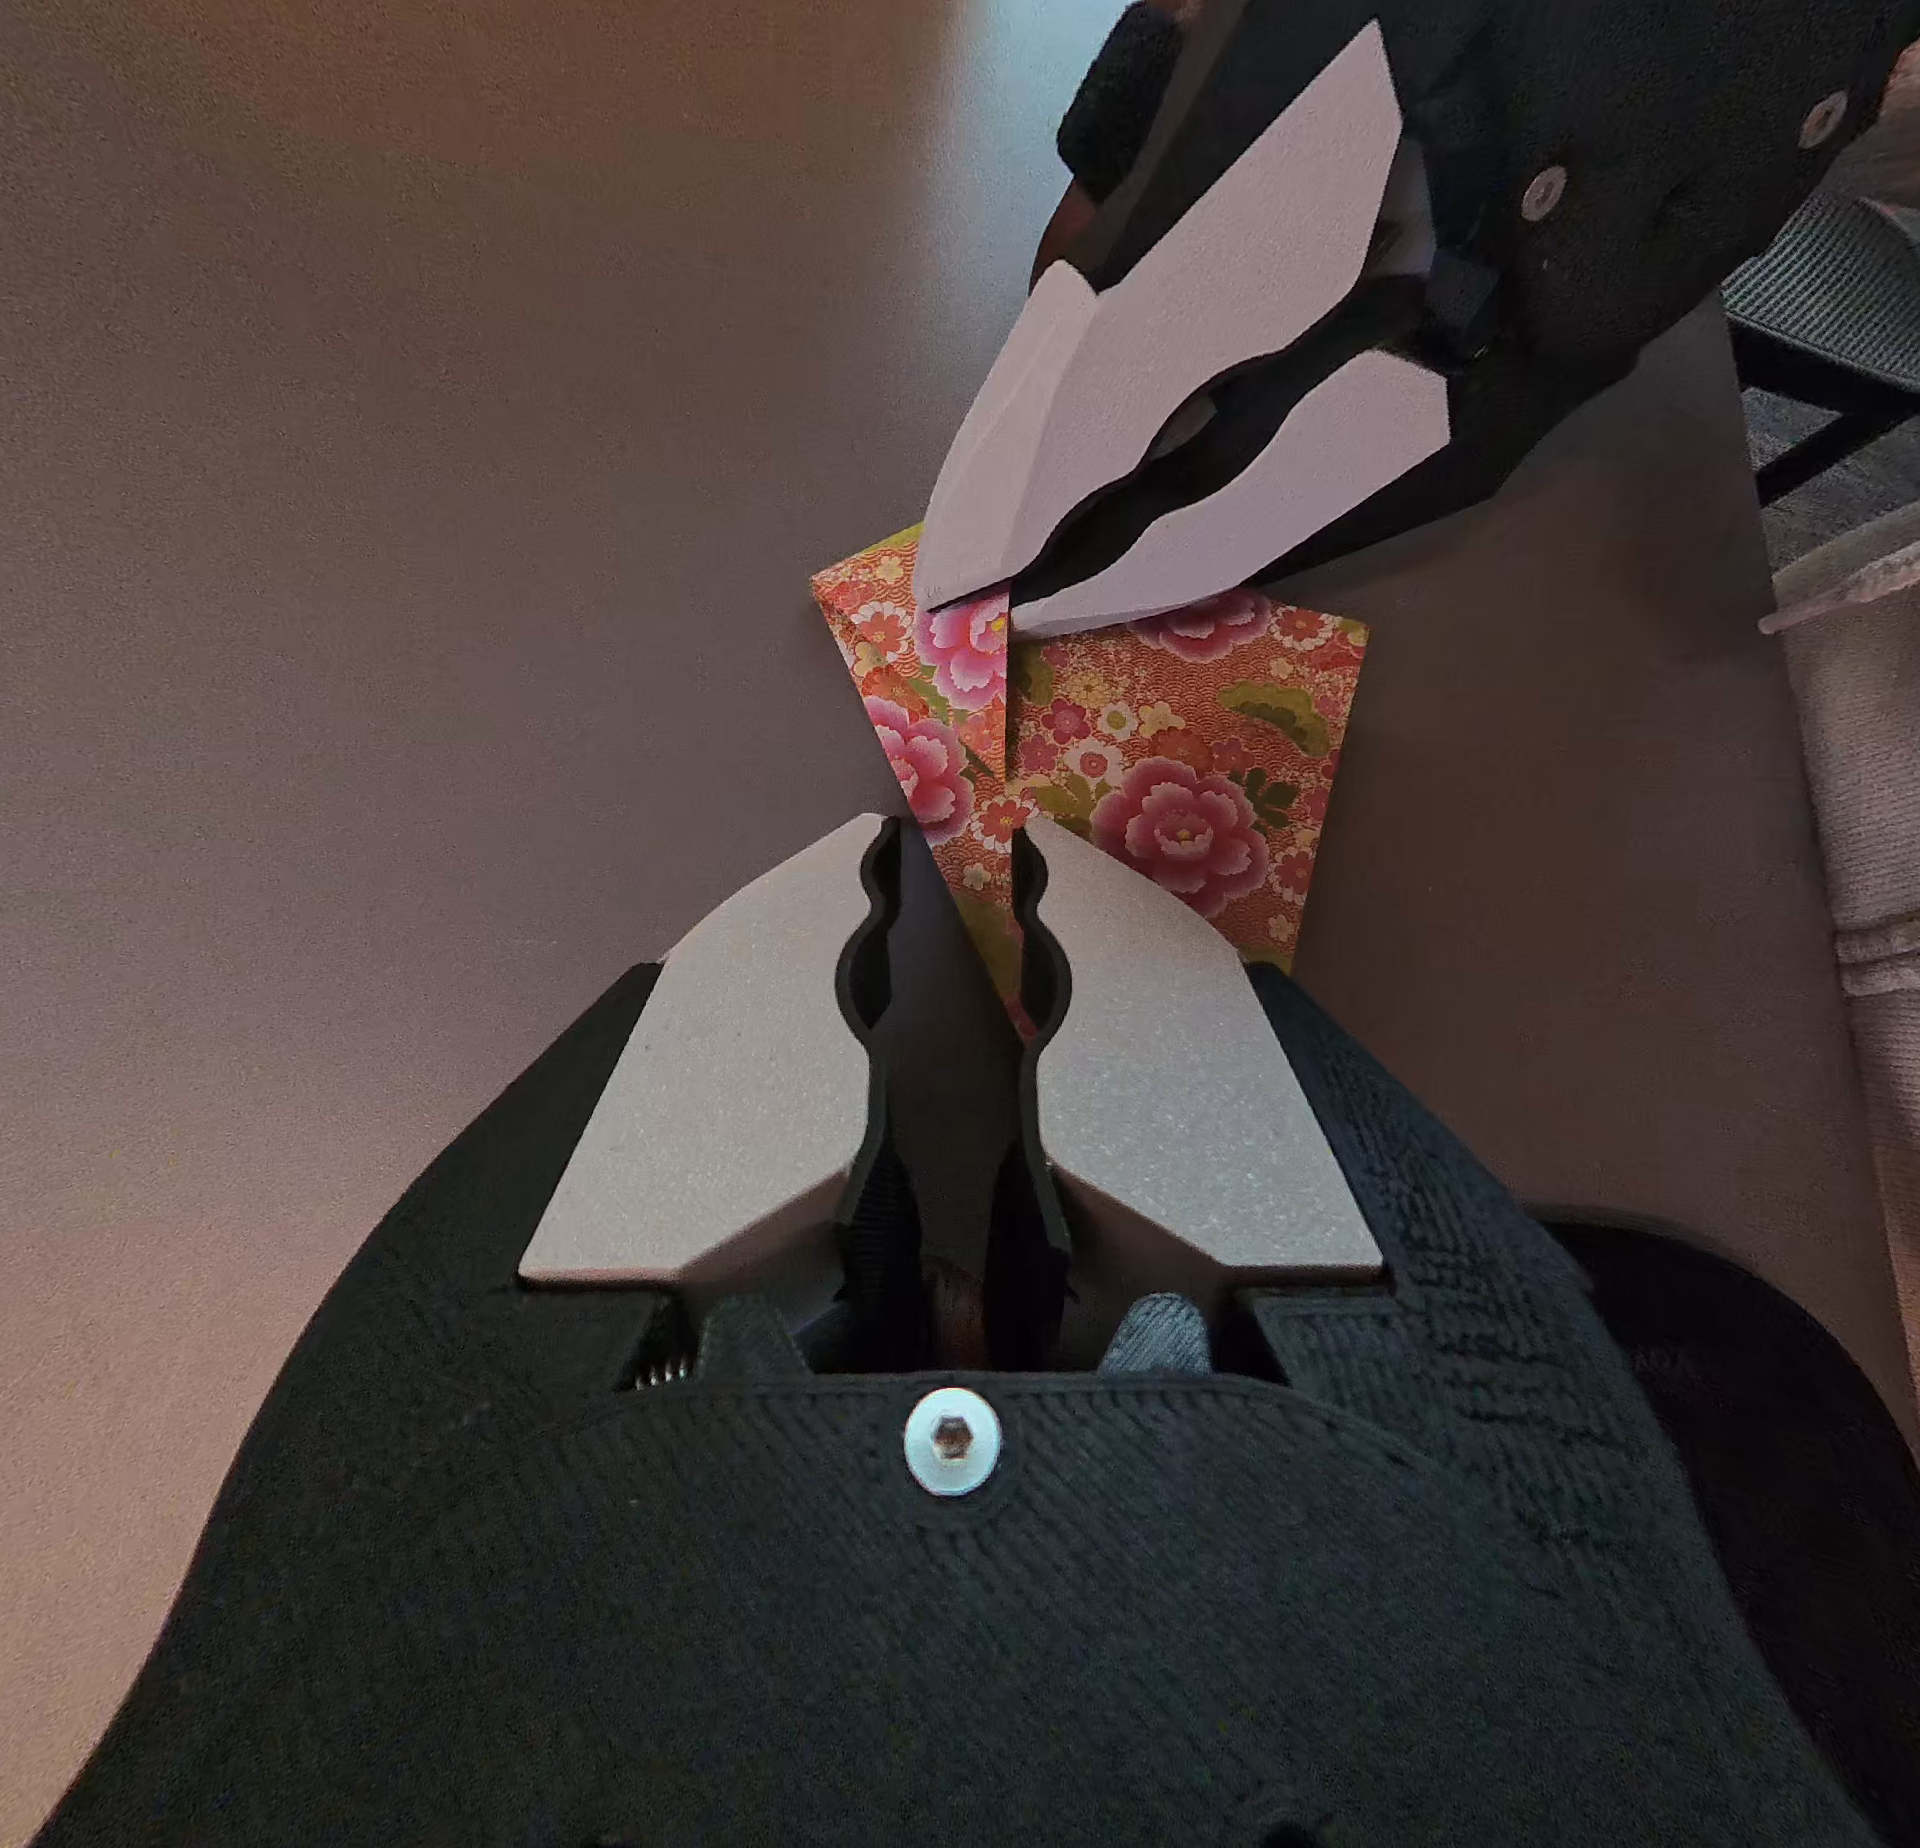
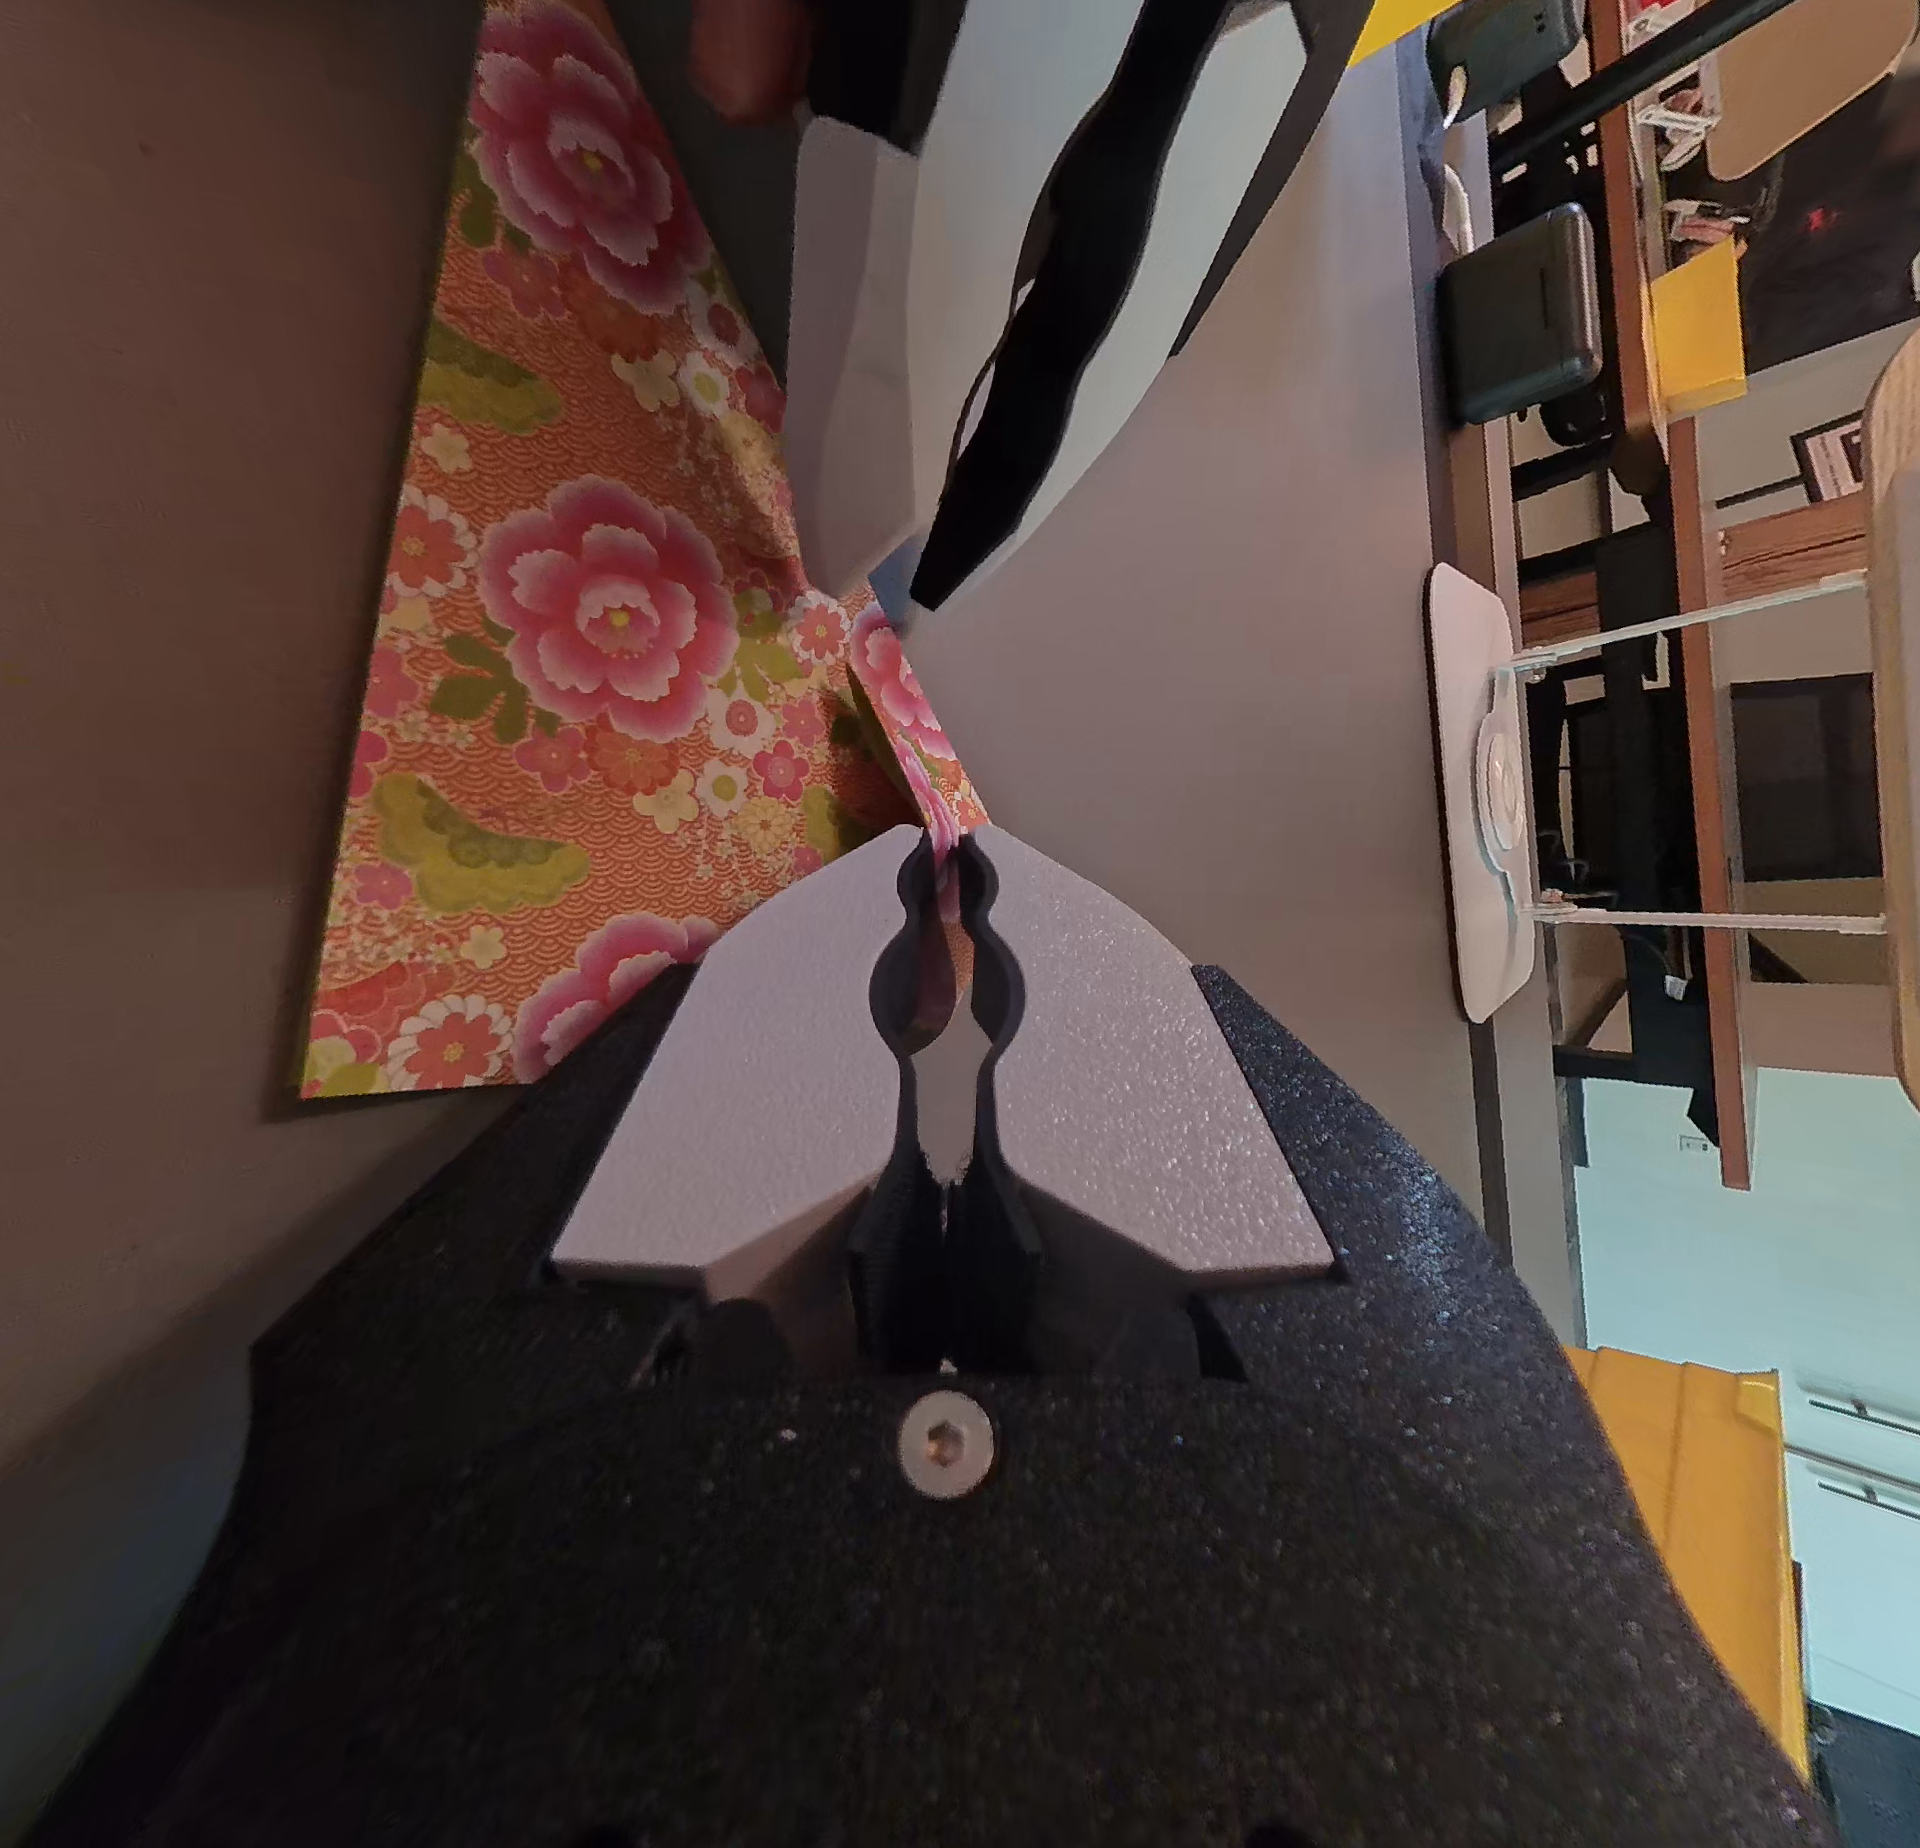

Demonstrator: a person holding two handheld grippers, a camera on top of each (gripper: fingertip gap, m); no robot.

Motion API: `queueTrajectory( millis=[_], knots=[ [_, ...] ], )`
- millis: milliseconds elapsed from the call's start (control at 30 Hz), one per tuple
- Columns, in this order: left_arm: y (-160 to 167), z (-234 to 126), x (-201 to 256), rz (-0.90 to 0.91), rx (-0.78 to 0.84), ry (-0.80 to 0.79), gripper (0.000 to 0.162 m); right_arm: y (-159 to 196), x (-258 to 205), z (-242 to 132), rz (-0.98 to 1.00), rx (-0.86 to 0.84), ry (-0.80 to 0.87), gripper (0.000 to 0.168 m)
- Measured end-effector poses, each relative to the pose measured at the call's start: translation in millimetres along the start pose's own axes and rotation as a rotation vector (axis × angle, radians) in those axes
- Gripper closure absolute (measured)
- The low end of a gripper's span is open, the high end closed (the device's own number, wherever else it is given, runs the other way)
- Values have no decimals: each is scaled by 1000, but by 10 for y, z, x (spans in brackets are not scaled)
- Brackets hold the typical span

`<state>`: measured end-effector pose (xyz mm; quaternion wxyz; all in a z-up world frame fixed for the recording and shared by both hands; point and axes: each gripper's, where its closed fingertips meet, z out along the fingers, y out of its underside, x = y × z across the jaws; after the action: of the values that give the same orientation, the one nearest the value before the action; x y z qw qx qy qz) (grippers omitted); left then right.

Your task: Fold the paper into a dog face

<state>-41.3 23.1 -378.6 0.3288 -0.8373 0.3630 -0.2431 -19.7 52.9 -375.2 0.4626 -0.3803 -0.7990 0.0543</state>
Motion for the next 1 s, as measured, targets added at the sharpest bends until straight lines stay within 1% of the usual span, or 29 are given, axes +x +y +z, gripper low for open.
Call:
queueTrajectory(
  millis=[467, 633, 833, 933, 1000],
  knots=[
    [24, 21, 9, 18, -16, -2, 141, 2, -6, -6, 10, 19, -22, 164],
    [23, 21, 4, 21, -15, -7, 142, 17, 2, -65, -4, 94, -87, 164],
    [22, 23, 5, 34, -15, -12, 142, -7, -4, -167, -3, 236, -192, 164],
    [9, 33, -17, 60, -26, -50, 134, -21, 10, -199, 2, 284, -220, 164],
    [-29, 63, -20, 96, -30, -88, 124, -32, 6, -218, -3, 307, -233, 164]
  ],
)
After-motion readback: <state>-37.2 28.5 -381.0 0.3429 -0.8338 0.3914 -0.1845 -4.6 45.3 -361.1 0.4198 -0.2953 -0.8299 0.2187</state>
